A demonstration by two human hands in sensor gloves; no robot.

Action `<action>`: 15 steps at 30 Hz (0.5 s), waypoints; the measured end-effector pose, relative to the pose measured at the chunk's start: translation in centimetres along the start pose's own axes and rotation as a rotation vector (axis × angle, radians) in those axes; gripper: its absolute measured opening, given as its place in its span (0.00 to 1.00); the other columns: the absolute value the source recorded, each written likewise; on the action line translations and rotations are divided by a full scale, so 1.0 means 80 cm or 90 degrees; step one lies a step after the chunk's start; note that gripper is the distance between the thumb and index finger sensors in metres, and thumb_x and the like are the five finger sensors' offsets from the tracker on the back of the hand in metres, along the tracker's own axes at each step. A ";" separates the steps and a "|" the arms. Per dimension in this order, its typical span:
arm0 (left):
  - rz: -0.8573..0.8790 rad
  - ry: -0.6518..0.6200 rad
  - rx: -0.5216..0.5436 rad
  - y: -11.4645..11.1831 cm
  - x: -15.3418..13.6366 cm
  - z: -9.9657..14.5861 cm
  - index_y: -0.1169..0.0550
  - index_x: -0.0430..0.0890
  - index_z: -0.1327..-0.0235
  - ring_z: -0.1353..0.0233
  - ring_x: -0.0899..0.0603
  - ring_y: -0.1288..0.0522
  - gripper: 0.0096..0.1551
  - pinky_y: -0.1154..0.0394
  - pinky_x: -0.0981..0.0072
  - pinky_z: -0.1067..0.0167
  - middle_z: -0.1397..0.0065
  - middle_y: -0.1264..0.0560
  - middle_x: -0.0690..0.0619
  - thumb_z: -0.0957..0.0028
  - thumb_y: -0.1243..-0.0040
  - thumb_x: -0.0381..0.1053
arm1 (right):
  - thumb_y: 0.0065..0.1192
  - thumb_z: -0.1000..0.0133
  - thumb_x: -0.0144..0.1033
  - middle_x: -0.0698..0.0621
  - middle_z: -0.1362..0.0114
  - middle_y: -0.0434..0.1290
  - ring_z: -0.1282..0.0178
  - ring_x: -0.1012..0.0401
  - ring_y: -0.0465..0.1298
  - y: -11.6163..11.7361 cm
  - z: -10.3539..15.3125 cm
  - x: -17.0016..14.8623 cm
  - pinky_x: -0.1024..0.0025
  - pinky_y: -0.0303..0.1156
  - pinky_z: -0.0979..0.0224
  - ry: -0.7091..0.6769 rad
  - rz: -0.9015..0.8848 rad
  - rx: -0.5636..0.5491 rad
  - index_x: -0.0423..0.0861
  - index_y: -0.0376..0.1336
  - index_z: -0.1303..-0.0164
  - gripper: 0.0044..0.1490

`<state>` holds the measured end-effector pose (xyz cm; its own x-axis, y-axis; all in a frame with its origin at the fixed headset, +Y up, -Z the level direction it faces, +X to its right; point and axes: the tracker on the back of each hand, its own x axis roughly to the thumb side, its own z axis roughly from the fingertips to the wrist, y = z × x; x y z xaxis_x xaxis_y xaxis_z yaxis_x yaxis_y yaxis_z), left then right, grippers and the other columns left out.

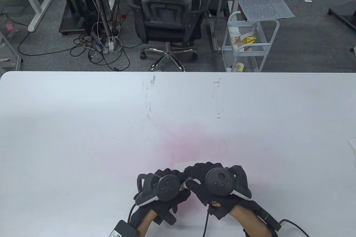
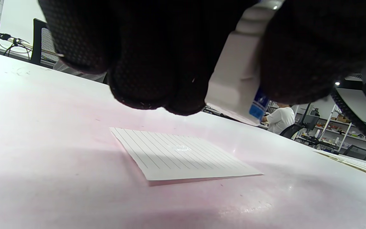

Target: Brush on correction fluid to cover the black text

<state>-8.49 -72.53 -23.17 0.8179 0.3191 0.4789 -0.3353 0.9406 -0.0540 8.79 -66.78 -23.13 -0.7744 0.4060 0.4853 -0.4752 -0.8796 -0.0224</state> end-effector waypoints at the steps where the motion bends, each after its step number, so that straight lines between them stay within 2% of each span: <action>1: 0.002 0.000 0.001 0.000 0.000 0.000 0.15 0.51 0.50 0.51 0.44 0.13 0.33 0.20 0.50 0.42 0.50 0.12 0.49 0.67 0.24 0.65 | 0.73 0.59 0.57 0.50 0.52 0.80 0.57 0.51 0.85 0.000 0.001 0.000 0.47 0.76 0.45 0.004 0.008 -0.014 0.47 0.74 0.54 0.31; 3: 0.007 0.001 0.002 0.001 -0.001 0.000 0.15 0.50 0.50 0.51 0.44 0.13 0.33 0.20 0.50 0.42 0.50 0.12 0.49 0.67 0.24 0.65 | 0.72 0.60 0.60 0.51 0.53 0.81 0.59 0.52 0.85 -0.001 0.002 0.000 0.48 0.76 0.46 0.003 0.027 -0.035 0.48 0.75 0.56 0.32; 5: 0.010 0.000 0.003 0.001 -0.001 0.000 0.15 0.50 0.50 0.51 0.44 0.13 0.33 0.20 0.50 0.42 0.50 0.12 0.49 0.67 0.24 0.65 | 0.71 0.60 0.62 0.51 0.51 0.80 0.56 0.51 0.85 -0.002 0.002 0.000 0.47 0.75 0.44 0.001 0.031 -0.037 0.49 0.74 0.54 0.34; 7: 0.007 0.000 0.004 0.001 -0.001 0.001 0.15 0.50 0.50 0.51 0.44 0.13 0.33 0.20 0.50 0.42 0.50 0.12 0.49 0.67 0.24 0.65 | 0.70 0.59 0.61 0.49 0.42 0.76 0.46 0.47 0.82 -0.002 0.002 0.000 0.44 0.71 0.38 -0.022 0.004 -0.004 0.48 0.70 0.44 0.39; 9: 0.009 0.000 0.007 0.001 -0.001 0.001 0.15 0.50 0.50 0.51 0.44 0.13 0.33 0.20 0.49 0.42 0.50 0.12 0.49 0.67 0.24 0.65 | 0.70 0.57 0.57 0.48 0.37 0.73 0.41 0.45 0.80 0.000 0.000 0.000 0.43 0.69 0.36 -0.020 -0.023 0.047 0.48 0.68 0.39 0.39; 12: 0.010 0.000 0.012 0.002 -0.001 0.001 0.15 0.50 0.51 0.51 0.44 0.13 0.33 0.20 0.50 0.42 0.50 0.12 0.49 0.67 0.24 0.65 | 0.71 0.56 0.49 0.49 0.41 0.76 0.46 0.47 0.82 0.003 0.000 0.000 0.44 0.71 0.38 -0.021 -0.035 0.039 0.48 0.70 0.44 0.32; 15: 0.006 -0.004 0.009 0.001 0.000 0.001 0.15 0.50 0.51 0.52 0.44 0.13 0.33 0.20 0.50 0.43 0.50 0.12 0.49 0.67 0.24 0.65 | 0.73 0.58 0.51 0.49 0.46 0.78 0.51 0.49 0.83 0.003 0.000 0.000 0.46 0.73 0.41 -0.011 -0.029 0.019 0.48 0.72 0.48 0.31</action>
<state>-8.59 -72.47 -23.10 0.8122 0.3268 0.4833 -0.3490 0.9360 -0.0464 8.65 -66.98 -23.11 -0.7446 0.4422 0.5000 -0.4975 -0.8670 0.0260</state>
